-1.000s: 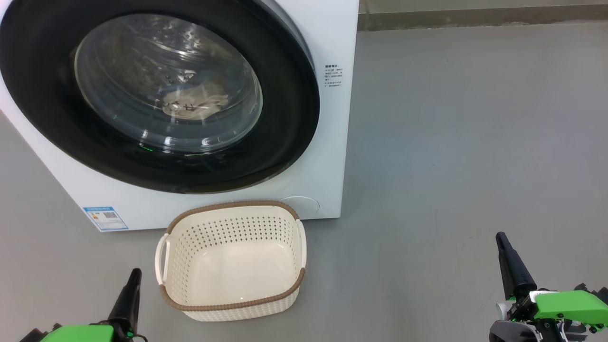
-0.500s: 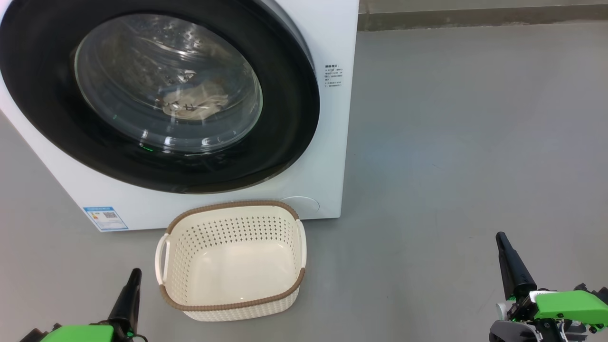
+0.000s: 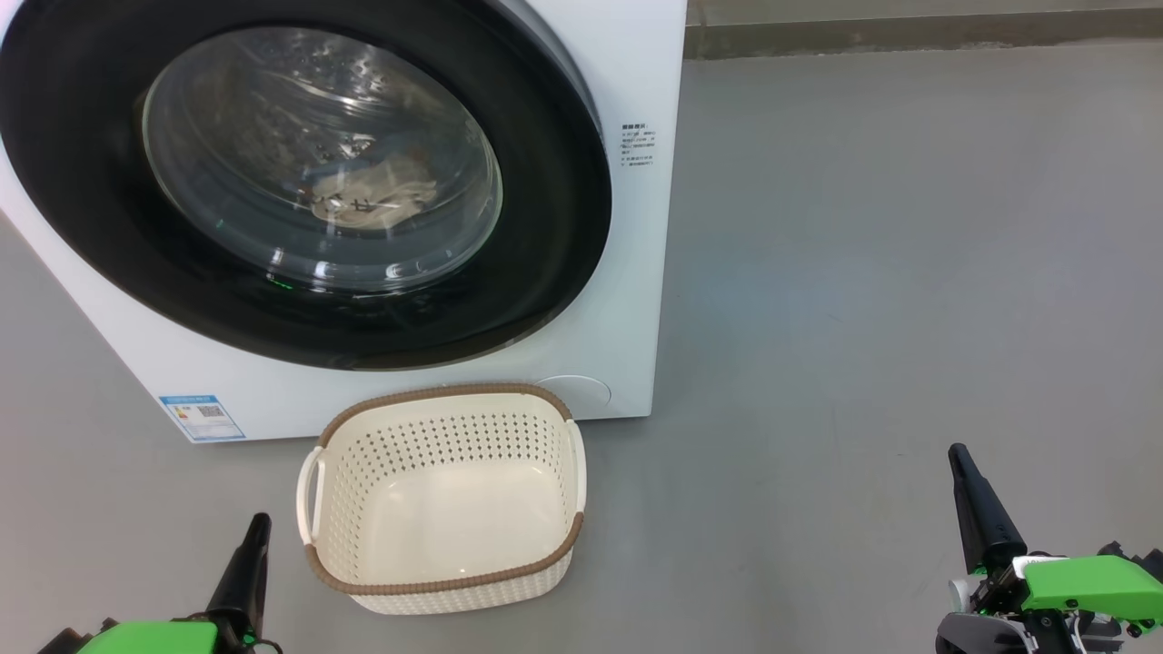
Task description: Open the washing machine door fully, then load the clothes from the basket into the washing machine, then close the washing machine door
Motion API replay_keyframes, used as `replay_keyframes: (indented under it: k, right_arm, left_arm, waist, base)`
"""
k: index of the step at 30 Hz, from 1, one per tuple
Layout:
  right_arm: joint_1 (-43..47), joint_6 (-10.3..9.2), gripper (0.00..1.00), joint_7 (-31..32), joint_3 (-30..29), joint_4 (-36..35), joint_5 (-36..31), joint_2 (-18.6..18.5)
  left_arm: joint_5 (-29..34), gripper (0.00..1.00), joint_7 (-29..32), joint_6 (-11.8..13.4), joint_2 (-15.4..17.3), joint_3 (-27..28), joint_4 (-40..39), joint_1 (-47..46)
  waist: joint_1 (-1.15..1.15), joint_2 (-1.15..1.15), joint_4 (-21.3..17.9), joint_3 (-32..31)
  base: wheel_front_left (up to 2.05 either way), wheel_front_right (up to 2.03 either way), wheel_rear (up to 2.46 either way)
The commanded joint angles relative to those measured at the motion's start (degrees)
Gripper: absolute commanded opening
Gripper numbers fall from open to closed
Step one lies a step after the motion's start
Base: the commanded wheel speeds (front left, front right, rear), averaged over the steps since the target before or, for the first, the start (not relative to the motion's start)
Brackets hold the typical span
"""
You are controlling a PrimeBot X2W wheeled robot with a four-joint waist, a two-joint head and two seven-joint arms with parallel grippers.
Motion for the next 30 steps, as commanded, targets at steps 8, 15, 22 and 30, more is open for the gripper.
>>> replay_keyframes:
  k: [8,15,22,30]
  right_arm:
    - [-0.4,0.09,0.0,0.4,1.3,-1.7,0.2,-0.2]
    - [-0.4,0.09,0.0,0.4,1.3,-1.7,0.2,-0.2]
    - [-0.4,0.09,0.0,0.4,1.3,-1.7,0.2,-0.2]
    - [-0.4,0.09,0.0,0.4,1.3,-1.7,0.2,-0.2]
  left_arm:
    - [-0.5,0.0,0.3,-0.2,0.8,1.7,-1.6,-2.4]
    - [-0.5,0.0,0.3,-0.2,0.8,1.7,-1.6,-2.4]
    - [-0.5,0.0,0.3,-0.2,0.8,1.7,-1.6,-2.4]
    - [-0.5,0.0,0.3,-0.2,0.8,1.7,-1.6,-2.4]
  waist:
    - [0.0,0.0,0.0,0.0]
    - [0.0,0.0,0.0,0.0]
    - [0.0,0.0,0.0,0.0]
    - [0.0,0.0,0.0,0.0]
  base:
    - [0.0,0.0,0.0]
    - [0.0,0.0,0.0]
    - [0.0,0.0,0.0]
    - [0.0,0.0,0.0]
